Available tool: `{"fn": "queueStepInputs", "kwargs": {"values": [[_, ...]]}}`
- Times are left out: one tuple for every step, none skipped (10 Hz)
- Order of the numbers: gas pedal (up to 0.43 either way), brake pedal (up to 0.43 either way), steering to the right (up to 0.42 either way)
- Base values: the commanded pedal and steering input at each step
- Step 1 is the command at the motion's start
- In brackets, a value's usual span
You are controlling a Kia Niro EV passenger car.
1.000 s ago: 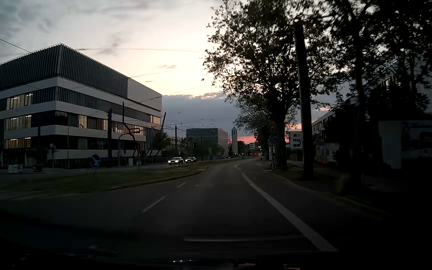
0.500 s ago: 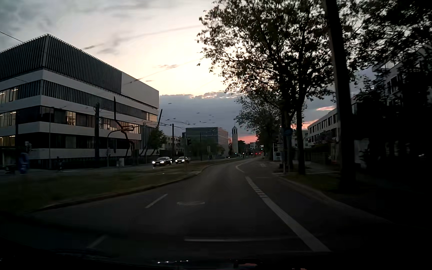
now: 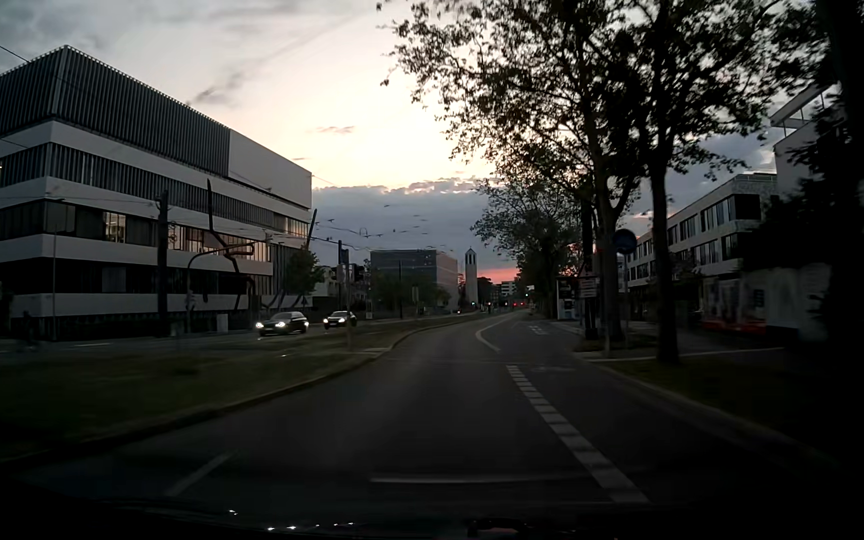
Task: Follow the waypoints while adhering to traffic rules and regulations
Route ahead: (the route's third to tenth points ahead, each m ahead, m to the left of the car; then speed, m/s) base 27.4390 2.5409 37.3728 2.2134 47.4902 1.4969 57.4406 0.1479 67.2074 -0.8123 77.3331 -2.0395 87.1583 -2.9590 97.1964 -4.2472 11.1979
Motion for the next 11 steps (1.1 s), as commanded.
{"fn": "queueStepInputs", "kwargs": {"values": [[0.110, 0.000, -0.002], [0.110, 0.000, -0.002], [0.110, 0.000, -0.002], [0.110, 0.000, -0.002], [0.110, 0.000, -0.002], [0.110, 0.000, -0.002], [0.110, 0.000, -0.002], [0.110, 0.000, -0.002], [0.110, 0.000, -0.002], [0.110, 0.000, -0.002], [0.110, 0.000, -0.002]]}}
